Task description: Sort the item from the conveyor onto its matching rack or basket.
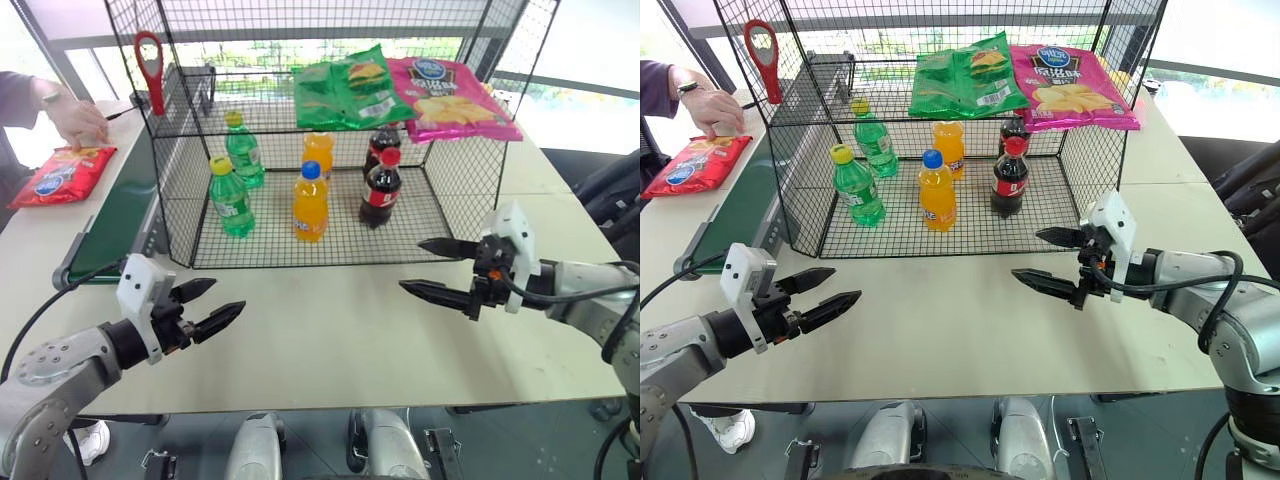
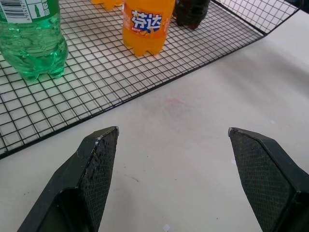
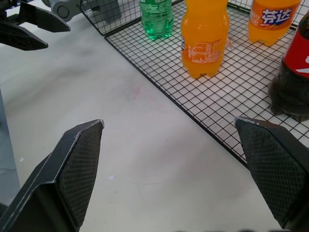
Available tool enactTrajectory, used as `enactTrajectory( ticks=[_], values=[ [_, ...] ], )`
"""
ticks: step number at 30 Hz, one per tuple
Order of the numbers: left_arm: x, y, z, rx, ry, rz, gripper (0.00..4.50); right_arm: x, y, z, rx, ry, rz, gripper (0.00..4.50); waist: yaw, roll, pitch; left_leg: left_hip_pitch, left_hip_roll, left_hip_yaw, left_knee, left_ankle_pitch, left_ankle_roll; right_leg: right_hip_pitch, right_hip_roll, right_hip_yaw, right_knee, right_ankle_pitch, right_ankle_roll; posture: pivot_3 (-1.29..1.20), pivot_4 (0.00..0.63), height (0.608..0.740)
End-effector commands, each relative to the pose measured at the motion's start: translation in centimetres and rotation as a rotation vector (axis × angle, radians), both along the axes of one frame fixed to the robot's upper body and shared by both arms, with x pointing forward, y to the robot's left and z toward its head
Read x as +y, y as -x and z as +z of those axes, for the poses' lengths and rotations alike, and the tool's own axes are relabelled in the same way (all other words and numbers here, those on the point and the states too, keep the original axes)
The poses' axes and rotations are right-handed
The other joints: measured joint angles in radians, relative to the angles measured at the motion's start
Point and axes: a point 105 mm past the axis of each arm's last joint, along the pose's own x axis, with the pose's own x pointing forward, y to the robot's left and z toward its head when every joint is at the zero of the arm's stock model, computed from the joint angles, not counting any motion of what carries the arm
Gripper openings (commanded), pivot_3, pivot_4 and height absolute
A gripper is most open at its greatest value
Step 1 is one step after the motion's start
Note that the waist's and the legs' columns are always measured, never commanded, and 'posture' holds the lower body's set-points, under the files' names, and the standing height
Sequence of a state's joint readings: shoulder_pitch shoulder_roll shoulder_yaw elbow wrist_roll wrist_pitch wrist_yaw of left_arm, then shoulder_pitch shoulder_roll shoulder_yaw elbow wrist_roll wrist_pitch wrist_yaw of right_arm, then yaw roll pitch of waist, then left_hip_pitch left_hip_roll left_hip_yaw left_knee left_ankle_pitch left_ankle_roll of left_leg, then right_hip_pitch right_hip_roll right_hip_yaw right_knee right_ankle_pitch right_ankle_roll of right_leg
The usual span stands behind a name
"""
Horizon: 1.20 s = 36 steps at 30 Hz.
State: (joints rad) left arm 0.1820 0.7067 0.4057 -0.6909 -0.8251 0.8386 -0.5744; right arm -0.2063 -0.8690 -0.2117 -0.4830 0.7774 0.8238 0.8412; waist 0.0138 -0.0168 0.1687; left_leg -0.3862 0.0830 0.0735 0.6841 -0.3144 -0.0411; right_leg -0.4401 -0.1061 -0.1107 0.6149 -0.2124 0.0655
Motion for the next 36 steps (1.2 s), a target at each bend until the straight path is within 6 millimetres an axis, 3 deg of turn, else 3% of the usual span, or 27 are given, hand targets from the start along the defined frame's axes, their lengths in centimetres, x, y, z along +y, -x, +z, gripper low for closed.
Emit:
enactTrajectory(
  ticks=[1,36],
  values=[
    [-0.6,0.0,1.1,-0.072,0.001,-0.020,3.83,0.3,0.2,0.8,-0.050,-0.001,0.012,4.50,0.000,0.000,0.000,0.000,0.000,0.000,0.000,0.000,0.000,0.000,0.000,0.000,0.000,0.000,0.000,0.00,0.150,0.740],
    [-0.9,0.8,1.0,-0.051,0.020,-0.025,3.83,1.2,-0.1,0.3,-0.063,-0.016,0.029,4.50,0.000,0.000,0.000,0.000,0.000,0.000,0.000,0.000,0.000,0.000,0.000,0.000,0.000,0.000,0.000,0.00,0.150,0.740]
  ],
)
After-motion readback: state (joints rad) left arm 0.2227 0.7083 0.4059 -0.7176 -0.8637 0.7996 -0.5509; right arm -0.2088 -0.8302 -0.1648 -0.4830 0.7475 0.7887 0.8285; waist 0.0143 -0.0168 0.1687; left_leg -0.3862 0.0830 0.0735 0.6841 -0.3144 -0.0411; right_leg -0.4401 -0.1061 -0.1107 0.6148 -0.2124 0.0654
